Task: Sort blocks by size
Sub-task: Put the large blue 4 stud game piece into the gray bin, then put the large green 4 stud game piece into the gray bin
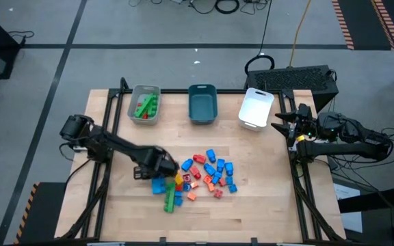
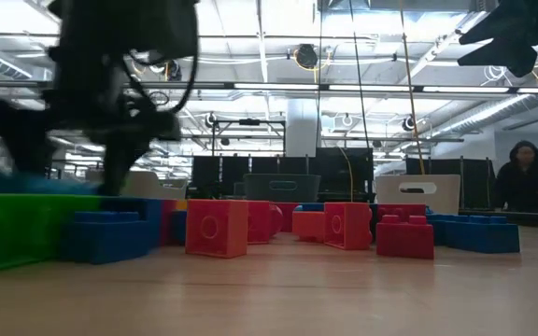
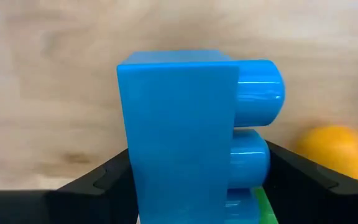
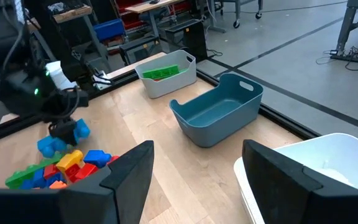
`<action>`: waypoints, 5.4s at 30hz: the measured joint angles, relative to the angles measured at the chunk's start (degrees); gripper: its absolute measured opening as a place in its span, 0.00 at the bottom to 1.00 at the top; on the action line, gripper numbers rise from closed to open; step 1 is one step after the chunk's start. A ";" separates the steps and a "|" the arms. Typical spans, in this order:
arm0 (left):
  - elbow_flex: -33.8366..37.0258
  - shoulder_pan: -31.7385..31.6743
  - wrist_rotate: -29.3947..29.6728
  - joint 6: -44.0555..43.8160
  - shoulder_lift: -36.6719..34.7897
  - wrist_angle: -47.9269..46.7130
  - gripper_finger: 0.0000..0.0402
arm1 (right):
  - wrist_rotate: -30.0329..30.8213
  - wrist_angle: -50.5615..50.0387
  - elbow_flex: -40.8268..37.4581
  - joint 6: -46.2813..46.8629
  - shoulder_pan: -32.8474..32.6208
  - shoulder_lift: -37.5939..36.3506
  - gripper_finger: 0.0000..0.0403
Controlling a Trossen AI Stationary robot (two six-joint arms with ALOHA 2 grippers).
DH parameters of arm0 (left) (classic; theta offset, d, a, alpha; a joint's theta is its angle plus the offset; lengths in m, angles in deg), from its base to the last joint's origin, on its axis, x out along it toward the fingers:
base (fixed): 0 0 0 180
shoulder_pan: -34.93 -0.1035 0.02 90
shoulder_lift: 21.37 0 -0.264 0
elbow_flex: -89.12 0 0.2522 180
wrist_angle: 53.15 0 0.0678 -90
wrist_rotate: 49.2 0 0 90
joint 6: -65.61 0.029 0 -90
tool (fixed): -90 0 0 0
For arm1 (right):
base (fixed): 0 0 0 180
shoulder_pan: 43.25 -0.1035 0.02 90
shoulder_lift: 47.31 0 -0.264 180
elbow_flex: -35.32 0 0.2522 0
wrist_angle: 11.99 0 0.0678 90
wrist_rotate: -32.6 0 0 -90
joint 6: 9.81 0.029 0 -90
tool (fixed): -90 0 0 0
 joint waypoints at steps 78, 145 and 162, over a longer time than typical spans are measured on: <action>-24.10 -11.48 -2.11 67.47 -0.62 -26.92 0.76 | 0.12 -0.96 0.00 1.58 0.01 0.00 0.59; -25.06 -9.44 12.23 30.12 2.66 -24.06 0.43 | -0.28 -0.90 0.00 5.04 0.02 -0.02 0.59; -25.06 -49.62 19.93 60.67 -2.79 -24.03 0.43 | -0.04 -0.88 0.01 5.00 0.01 -0.02 0.59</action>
